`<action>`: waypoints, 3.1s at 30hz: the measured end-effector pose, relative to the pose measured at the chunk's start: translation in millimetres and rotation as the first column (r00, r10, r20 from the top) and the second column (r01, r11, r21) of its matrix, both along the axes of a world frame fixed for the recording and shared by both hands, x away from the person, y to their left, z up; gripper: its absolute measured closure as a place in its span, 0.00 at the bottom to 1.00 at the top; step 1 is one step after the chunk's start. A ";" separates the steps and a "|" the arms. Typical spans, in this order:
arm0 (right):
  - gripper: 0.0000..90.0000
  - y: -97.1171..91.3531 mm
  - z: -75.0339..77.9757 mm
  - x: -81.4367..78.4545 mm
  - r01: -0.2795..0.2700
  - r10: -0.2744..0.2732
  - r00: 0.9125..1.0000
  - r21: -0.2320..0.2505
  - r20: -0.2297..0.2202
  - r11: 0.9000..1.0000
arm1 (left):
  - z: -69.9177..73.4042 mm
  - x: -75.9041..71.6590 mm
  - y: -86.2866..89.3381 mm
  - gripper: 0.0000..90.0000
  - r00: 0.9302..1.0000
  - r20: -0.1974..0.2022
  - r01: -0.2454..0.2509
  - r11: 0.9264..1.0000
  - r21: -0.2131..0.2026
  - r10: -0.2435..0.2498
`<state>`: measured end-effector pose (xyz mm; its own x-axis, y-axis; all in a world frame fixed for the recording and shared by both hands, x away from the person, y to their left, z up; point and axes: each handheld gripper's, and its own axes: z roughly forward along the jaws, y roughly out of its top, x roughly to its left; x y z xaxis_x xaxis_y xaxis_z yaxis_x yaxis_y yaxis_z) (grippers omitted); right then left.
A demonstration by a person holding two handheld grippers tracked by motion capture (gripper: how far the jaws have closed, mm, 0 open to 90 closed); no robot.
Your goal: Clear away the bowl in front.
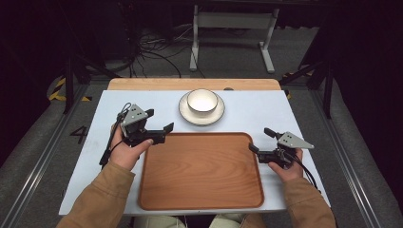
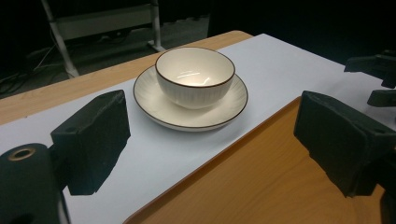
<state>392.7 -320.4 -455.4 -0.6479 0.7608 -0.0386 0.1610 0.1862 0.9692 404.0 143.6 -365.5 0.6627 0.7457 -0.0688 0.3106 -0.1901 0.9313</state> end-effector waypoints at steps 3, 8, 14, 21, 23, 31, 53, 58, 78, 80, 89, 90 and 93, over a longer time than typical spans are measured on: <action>0.10 0.0 0.0 0.0 0.000 0.000 1.000 0.000 0.000 1.000 | 2.1 0.7 -3.7 0.13 1.000 0.003 0.006 1.000 -0.002 -0.006; 0.10 0.0 0.0 0.0 0.000 0.000 1.000 0.000 -0.001 1.000 | 5.9 2.9 -13.1 0.13 1.000 0.006 0.023 1.000 -0.006 -0.023; 0.10 0.0 0.0 0.1 -0.001 0.001 1.000 -0.001 0.001 1.000 | 7.0 7.0 -21.9 0.13 0.999 0.001 0.034 0.999 -0.009 -0.034; 0.10 -0.4 0.0 0.1 0.004 -0.004 1.000 0.004 -0.001 1.000 | 7.5 16.7 -29.5 0.15 0.999 0.011 0.037 0.999 -0.010 -0.037; 0.10 -0.3 0.0 -0.1 0.005 -0.005 1.000 0.004 -0.001 1.000 | 7.4 20.8 -32.9 0.15 0.999 0.012 0.052 0.999 -0.002 -0.052; 0.09 -0.9 0.0 0.5 0.009 -0.009 1.000 0.010 -0.007 1.000 | 13.2 38.1 -43.4 0.17 0.995 0.011 0.095 0.995 0.029 -0.095; 0.10 -0.7 -0.1 0.7 0.002 -0.001 1.000 0.006 -0.008 1.000 | 29.0 82.7 -78.1 0.21 0.985 -0.003 0.172 0.985 -0.027 -0.172; 0.10 -0.5 -0.1 0.5 0.001 -0.001 1.000 0.005 -0.008 1.000 | 29.1 91.9 -82.3 0.25 0.985 0.012 0.171 0.984 -0.039 -0.171; 0.10 -0.1 0.0 0.2 -0.005 0.005 1.000 0.000 -0.006 1.000 | 25.2 114.0 -85.8 0.29 0.971 -0.041 0.239 0.970 0.051 -0.237; 0.10 -0.2 0.0 0.3 -0.005 0.005 1.000 0.000 -0.006 1.000 | 23.1 116.5 -87.0 0.32 0.961 -0.034 0.277 0.958 0.072 -0.275; 0.10 -0.1 0.0 0.1 -0.004 0.004 1.000 0.000 -0.006 1.000 | 20.8 126.3 -92.0 0.37 0.945 -0.098 0.322 0.939 0.124 -0.311; 0.10 -0.2 -0.1 0.2 -0.004 0.004 1.000 0.000 -0.006 1.000 | 20.6 127.0 -92.5 0.36 0.945 -0.112 0.322 0.938 0.131 -0.308; 0.10 -0.2 0.0 0.2 -0.003 0.003 1.000 0.001 -0.006 1.000 | 16.9 130.4 -94.5 0.29 0.945 -0.160 0.310 0.936 0.165 -0.284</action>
<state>392.9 -320.6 -455.5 -0.6506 0.7586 -0.0341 0.1661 0.1860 0.9684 534.4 49.1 -348.6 0.8502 0.5240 -0.0506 0.3311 -0.4575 0.8253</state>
